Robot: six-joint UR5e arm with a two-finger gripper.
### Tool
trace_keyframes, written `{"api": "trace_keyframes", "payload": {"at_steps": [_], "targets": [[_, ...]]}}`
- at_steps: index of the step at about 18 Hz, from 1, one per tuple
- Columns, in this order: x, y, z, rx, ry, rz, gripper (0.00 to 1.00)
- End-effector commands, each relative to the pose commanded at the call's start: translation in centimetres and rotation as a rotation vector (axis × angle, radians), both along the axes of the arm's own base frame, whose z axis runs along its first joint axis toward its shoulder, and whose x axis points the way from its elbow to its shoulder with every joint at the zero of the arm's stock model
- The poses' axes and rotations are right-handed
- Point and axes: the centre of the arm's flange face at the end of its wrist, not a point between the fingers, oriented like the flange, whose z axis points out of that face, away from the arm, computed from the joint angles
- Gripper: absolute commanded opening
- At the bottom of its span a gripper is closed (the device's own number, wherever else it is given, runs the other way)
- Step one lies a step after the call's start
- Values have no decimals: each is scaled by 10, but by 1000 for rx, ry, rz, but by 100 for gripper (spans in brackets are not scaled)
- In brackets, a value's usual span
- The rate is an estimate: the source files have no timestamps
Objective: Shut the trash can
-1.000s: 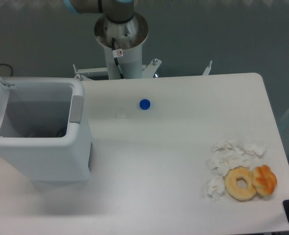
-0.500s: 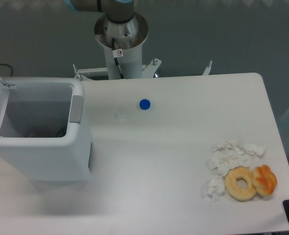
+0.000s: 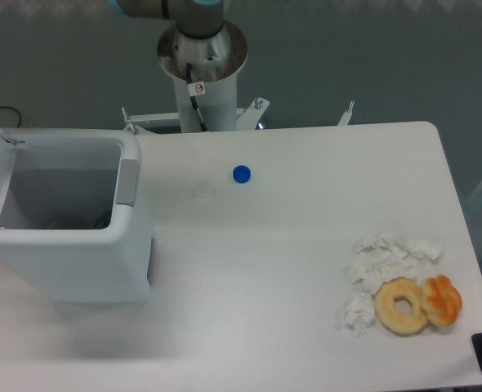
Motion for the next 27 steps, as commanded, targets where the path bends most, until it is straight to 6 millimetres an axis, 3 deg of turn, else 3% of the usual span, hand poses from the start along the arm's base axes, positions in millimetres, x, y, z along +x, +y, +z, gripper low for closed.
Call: {"api": "trace_keyframes", "payload": {"at_steps": [18,27], "targets": [[-28,-6,-11,-58,187,159,100],[-81,-22,-6,-77,260,305,100]]}}
